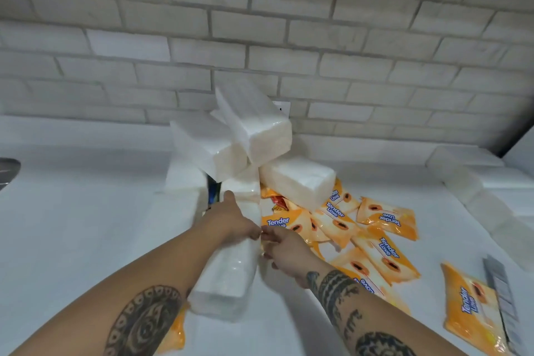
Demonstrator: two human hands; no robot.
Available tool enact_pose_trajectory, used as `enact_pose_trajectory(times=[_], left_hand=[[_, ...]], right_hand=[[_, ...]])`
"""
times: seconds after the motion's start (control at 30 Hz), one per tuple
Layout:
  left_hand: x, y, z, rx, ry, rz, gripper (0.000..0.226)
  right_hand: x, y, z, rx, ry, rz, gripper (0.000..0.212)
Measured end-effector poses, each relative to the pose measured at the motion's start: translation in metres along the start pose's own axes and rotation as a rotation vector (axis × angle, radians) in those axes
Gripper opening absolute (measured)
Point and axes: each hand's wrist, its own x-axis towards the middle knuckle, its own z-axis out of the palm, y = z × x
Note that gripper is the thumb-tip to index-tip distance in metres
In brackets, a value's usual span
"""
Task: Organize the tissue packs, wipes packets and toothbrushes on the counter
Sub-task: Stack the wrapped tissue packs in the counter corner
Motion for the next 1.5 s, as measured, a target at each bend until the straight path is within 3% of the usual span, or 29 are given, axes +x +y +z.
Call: enact_pose_trajectory(times=[0.1, 0.23, 0.37, 0.5, 0.63, 0.8, 1.0, 1.07, 1.17, 1.33, 1.5], left_hand=[[0.003, 0.005, -0.013, -0.246, -0.118, -0.008, 0.113], [-0.002, 0.024, -0.017, -0.666, -0.333, 0.061, 0.099], [-0.011, 0.049, -0.001, -0.894, -0.452, 0.167, 0.102], [-0.008, 0.076, 0.017, -0.977, -0.462, 0.233, 0.106], [-0.027, 0.108, 0.028, -0.942, -0.538, 0.287, 0.095], [-0.044, 0.138, 0.035, -0.911, -0.551, 0.391, 0.058], [-0.057, 0.170, 0.048, -0.971, -0.491, 0.475, 0.058], [-0.062, 0.177, 0.052, -0.937, -0.527, 0.509, 0.063], [-0.070, 0.183, 0.055, -0.897, -0.641, 0.556, 0.052], [-0.070, 0.178, 0.069, -0.683, -0.800, 0.630, 0.082], [-0.073, 0.197, 0.086, -0.642, -0.776, 0.638, 0.092]], right_hand=[[-0.003, -0.001, -0.014, 0.109, 0.136, -0.030, 0.022], [-0.020, -0.003, -0.042, 0.367, 0.172, 0.028, 0.074], [-0.048, -0.006, -0.062, 0.620, -0.020, 0.070, 0.070], [-0.059, -0.002, -0.077, 0.744, 0.023, -0.032, 0.069], [-0.056, 0.002, -0.099, 0.730, 0.166, -0.199, 0.064], [-0.069, 0.003, -0.121, 0.706, 0.298, -0.314, 0.055], [-0.091, 0.008, -0.140, 0.632, 0.387, -0.358, 0.061], [-0.099, 0.010, -0.148, 0.632, 0.432, -0.374, 0.062], [-0.111, 0.013, -0.160, 0.638, 0.499, -0.400, 0.057], [-0.123, 0.019, -0.184, 0.756, 0.646, -0.369, 0.056], [-0.133, 0.022, -0.208, 0.762, 0.717, -0.376, 0.049]])
